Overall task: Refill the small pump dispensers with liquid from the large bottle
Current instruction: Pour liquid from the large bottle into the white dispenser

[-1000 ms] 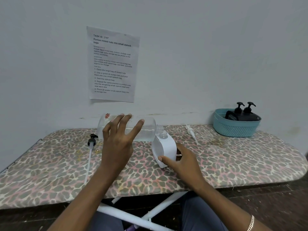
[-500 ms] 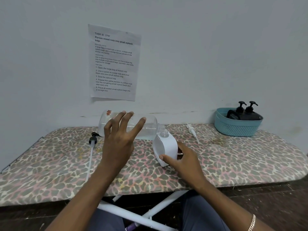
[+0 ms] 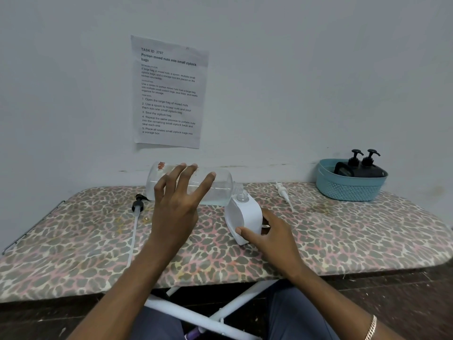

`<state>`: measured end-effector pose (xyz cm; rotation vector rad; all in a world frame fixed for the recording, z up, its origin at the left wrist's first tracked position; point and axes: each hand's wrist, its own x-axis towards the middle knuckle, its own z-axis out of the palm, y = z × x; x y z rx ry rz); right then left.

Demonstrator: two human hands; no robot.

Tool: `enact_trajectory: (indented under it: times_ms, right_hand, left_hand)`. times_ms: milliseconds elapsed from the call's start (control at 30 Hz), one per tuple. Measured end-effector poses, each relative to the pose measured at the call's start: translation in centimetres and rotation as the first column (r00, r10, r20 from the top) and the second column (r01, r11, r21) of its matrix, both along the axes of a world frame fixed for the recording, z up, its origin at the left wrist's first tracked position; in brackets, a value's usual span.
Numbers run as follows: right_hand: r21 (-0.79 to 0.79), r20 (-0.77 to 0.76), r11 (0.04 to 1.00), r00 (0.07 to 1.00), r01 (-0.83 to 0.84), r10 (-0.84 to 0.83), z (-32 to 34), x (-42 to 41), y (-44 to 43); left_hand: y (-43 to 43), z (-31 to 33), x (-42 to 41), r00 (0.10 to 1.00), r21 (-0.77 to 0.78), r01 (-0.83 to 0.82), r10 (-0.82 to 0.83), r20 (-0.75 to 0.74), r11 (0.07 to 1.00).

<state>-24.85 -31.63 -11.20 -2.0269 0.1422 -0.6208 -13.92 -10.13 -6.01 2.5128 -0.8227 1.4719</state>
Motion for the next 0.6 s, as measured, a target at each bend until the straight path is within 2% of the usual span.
enact_trajectory:
  times_ms: [600]
  right_hand:
    - [-0.032,-0.043,0.999,0.999,-0.024,0.022,-0.12,0.38,-0.57]
  left_hand:
    - [0.08,0.11,0.05,1.0,0.001,-0.001,0.001,-0.01,1.0]
